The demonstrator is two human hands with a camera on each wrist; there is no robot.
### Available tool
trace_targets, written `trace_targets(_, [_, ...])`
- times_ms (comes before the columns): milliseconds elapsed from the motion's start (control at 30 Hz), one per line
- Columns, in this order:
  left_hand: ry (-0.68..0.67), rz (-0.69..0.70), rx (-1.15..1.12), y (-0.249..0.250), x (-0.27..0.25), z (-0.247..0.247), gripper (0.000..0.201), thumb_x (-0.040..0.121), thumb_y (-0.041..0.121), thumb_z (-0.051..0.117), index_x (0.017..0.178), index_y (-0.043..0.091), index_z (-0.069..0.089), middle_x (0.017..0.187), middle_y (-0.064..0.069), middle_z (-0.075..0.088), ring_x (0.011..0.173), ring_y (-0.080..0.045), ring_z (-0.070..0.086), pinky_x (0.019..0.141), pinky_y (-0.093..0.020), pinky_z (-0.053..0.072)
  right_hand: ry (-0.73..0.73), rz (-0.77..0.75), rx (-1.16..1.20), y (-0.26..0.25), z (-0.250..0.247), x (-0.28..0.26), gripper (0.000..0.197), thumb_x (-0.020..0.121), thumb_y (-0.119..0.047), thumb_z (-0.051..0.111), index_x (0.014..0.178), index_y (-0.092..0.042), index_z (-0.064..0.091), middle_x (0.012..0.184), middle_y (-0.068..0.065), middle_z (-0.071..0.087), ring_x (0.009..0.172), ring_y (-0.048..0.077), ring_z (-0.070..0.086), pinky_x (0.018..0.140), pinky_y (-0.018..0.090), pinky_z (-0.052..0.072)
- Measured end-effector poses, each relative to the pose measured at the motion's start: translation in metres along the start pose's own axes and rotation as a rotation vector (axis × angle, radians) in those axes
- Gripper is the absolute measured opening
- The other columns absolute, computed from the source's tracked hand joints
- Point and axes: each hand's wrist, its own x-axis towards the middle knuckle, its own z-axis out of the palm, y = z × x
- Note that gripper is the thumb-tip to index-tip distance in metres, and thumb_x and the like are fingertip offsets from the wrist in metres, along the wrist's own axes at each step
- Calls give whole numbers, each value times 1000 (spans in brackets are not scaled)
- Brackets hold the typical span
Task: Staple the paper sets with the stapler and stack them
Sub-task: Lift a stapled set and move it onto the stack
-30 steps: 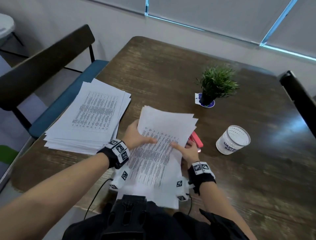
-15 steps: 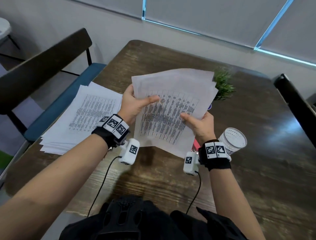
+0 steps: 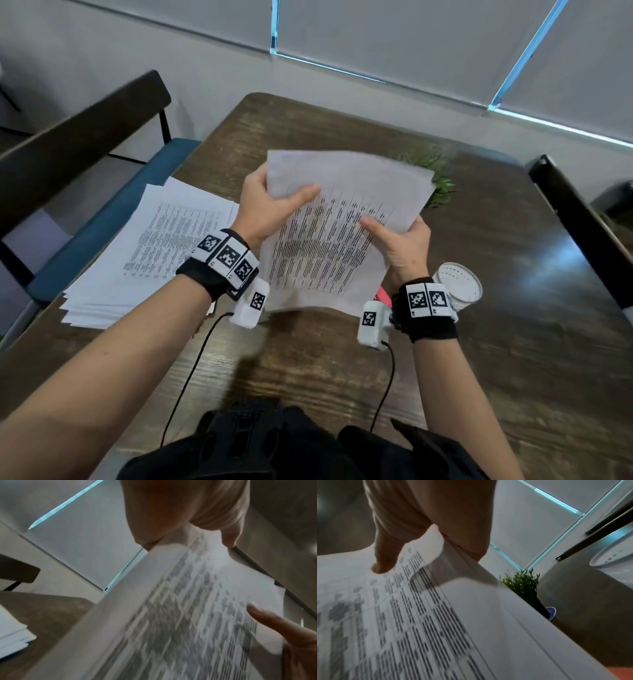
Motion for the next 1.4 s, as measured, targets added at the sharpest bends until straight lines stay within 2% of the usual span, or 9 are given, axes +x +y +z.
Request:
trace_targets(200, [32,-47,22,-26,-4,1,39,67,15,87,100,5,69,96,-1,73,90,-9,71,76,-24,56,-36,45,-94,7,5,-9,33,67,10,80,93,-9,70,87,2,76,88,19,72,82,37,58])
trace_targets(300, [32,17,19,-13,1,6,34,67,15,88,95,16,70,97,2,72,93,-10,70,79,-27,57,-10,-17,-112,1,11,-6,29,69,8,80,92,-7,70,81,-4,75,82,12,72,74,28,58])
trace_targets(433, [39,116,24,7,13,9,31,66,22,89,91,26,71,101,3,72,100,-13,68,82,-29,57,13,-106,-70,-9,15,5,29,69,4,82,93,-9,71,89,4,76,90,22,72,82,39,59])
trace_targets(633, [-8,-136,60,-25,11,8,37,62,13,90,92,19,69,88,8,72,84,0,70,73,-20,57,19,49,-127,20,14,6,39,64,1,86,100,-1,71,97,11,75,96,27,71,89,52,55])
trace_targets(767, [-21,-127,54,-29,5,6,35,66,15,88,96,17,70,93,0,74,89,-9,72,75,-28,60,24,20,-134,17,17,2,39,66,4,84,102,-2,70,98,8,74,95,23,72,88,44,57])
trace_targets(967, [-32,-104,-1,-23,4,3,30,71,12,84,97,14,68,96,-3,73,89,-11,72,71,-23,58,28,25,-81,16,14,5,38,67,5,83,102,0,70,95,8,75,92,22,72,82,36,59])
trace_targets(1100, [-46,-212,59,-53,-10,-4,36,73,17,83,106,14,68,98,5,74,92,-6,71,77,-23,58,-29,134,-192,40,10,-4,33,67,2,85,97,-6,72,96,10,75,94,23,72,90,47,56])
trace_targets(1233, [-54,-222,45,-60,-22,-8,30,74,11,81,99,20,68,85,17,74,87,1,70,69,-16,56,-15,119,-204,40,13,-7,38,66,-1,86,101,0,72,99,12,74,95,24,72,90,49,55])
trace_targets(1400, [-81,-188,-4,-39,-12,-12,29,71,19,81,97,17,68,91,6,75,91,-8,71,70,-21,57,0,55,-111,21,13,-2,34,66,6,83,95,-9,72,92,5,75,90,19,72,79,34,59])
